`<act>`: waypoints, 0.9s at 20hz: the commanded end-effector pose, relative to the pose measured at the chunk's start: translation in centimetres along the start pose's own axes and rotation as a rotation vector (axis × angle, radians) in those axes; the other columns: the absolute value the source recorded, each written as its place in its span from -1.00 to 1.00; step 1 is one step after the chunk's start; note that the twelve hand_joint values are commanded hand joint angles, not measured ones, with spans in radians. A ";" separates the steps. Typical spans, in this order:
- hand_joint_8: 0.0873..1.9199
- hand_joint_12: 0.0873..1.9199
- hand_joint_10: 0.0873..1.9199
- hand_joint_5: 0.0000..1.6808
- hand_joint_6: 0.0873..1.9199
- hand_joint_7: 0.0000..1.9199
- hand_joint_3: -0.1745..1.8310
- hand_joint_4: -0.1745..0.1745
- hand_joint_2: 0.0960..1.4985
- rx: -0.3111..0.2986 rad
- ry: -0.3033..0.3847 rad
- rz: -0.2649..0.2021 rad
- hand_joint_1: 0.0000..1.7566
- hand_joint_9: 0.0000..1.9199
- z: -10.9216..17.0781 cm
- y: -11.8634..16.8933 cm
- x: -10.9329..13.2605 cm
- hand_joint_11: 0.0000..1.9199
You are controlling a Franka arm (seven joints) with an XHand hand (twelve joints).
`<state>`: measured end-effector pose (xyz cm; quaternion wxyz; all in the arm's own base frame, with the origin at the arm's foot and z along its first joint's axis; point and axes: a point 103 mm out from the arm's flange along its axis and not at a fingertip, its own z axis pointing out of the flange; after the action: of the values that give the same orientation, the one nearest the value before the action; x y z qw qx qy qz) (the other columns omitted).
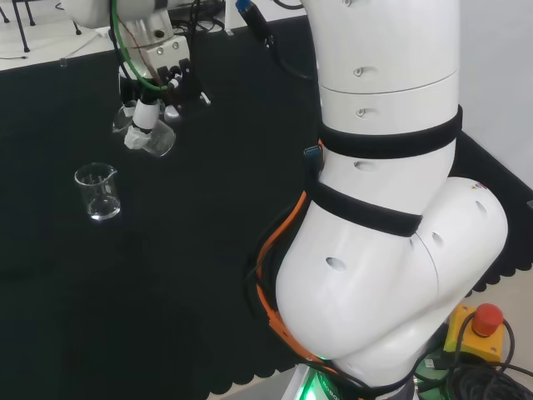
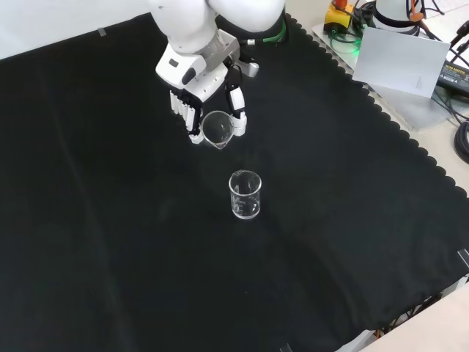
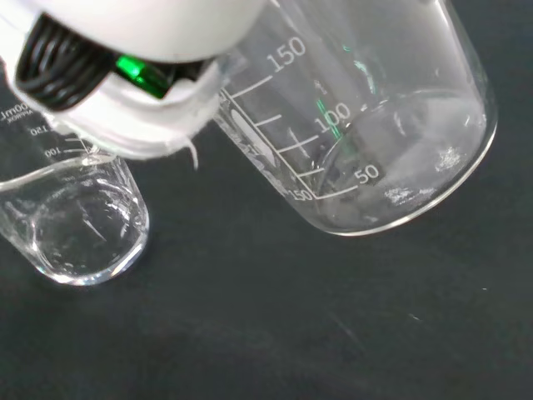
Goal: Place the beaker back on the table.
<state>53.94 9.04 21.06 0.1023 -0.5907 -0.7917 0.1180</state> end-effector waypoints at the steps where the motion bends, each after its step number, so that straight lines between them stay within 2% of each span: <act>1: 0.09 -0.06 0.11 0.24 0.27 0.44 0.17 0.07 -0.27 -0.058 0.148 -0.050 0.26 0.29 2.3 0.1 -1.3 0.13; 5: 0.08 -0.06 0.11 0.24 0.27 0.44 0.17 0.07 -0.26 -0.075 0.227 -0.084 0.26 0.28 3.3 0.2 -1.7 0.12; 9: 0.08 -0.06 0.10 0.24 0.27 0.44 0.17 0.06 -0.26 -0.122 0.286 -0.085 0.26 0.27 4.5 0.2 -1.8 0.12; 14: 0.06 -0.04 0.09 0.25 0.24 0.44 0.15 0.00 -0.26 -0.149 0.322 -0.098 0.27 0.27 6.0 0.5 -1.5 0.11; 18: 0.05 -0.04 0.09 0.25 0.24 0.44 0.15 -0.04 -0.26 -0.164 0.346 -0.091 0.27 0.27 7.3 1.0 -1.2 0.11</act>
<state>53.29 7.56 15.46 0.1879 -0.5698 -0.7989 -0.0422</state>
